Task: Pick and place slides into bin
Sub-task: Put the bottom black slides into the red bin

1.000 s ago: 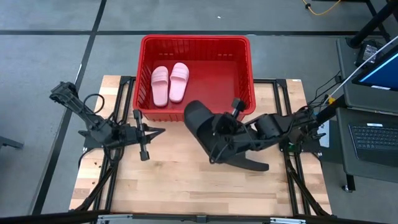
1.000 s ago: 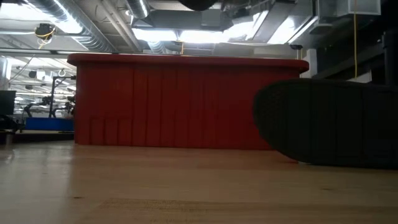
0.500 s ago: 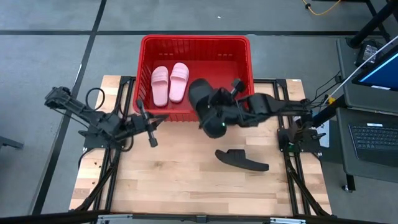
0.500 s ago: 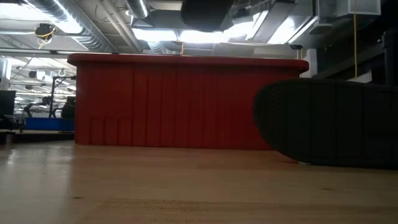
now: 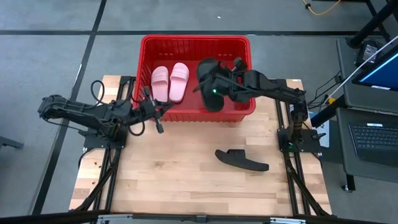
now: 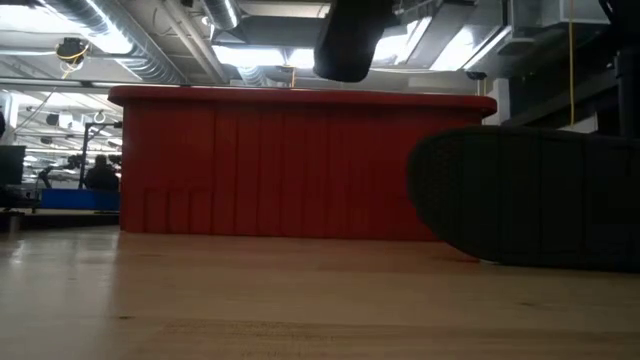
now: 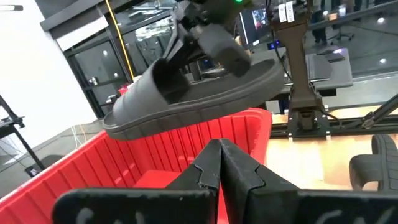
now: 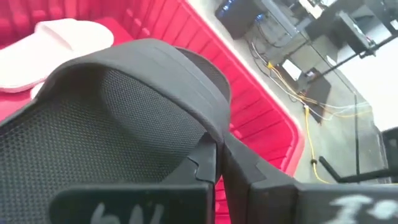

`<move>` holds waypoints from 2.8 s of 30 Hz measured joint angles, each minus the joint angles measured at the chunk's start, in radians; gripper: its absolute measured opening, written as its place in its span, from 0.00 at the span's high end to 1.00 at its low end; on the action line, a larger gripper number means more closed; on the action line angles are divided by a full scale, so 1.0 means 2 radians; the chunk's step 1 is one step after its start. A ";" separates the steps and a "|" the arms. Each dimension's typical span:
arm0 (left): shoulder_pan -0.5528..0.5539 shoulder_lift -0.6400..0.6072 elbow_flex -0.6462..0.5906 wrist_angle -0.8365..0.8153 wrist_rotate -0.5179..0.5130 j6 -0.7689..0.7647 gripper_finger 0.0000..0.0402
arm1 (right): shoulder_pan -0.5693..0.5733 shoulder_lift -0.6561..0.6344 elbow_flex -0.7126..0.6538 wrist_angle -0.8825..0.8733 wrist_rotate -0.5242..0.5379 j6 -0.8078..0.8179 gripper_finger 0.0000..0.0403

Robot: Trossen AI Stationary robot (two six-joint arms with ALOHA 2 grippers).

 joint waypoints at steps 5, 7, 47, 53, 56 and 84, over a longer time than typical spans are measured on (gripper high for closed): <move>0.021 0.000 0.000 -0.003 0.031 0.007 0.99 | -0.028 0.009 -0.006 0.044 -0.005 -0.044 0.97; 0.026 -0.003 0.000 -0.011 0.053 0.015 1.00 | -0.041 0.010 -0.020 0.075 -0.022 -0.073 0.97; 0.038 -0.070 0.000 -0.123 0.081 -0.038 0.99 | -0.229 0.020 -0.345 0.517 -0.232 -0.155 0.97; 0.038 -0.070 0.000 -0.123 0.081 -0.038 0.99 | -0.232 0.020 -0.337 0.519 -0.255 -0.161 0.97; 0.038 -0.070 0.000 -0.123 0.080 -0.034 0.99 | -0.231 0.020 -0.319 0.509 -0.262 -0.178 0.97; 0.038 -0.070 0.000 -0.126 0.079 -0.034 0.99 | -0.250 0.130 -0.149 0.319 -0.246 -0.154 0.97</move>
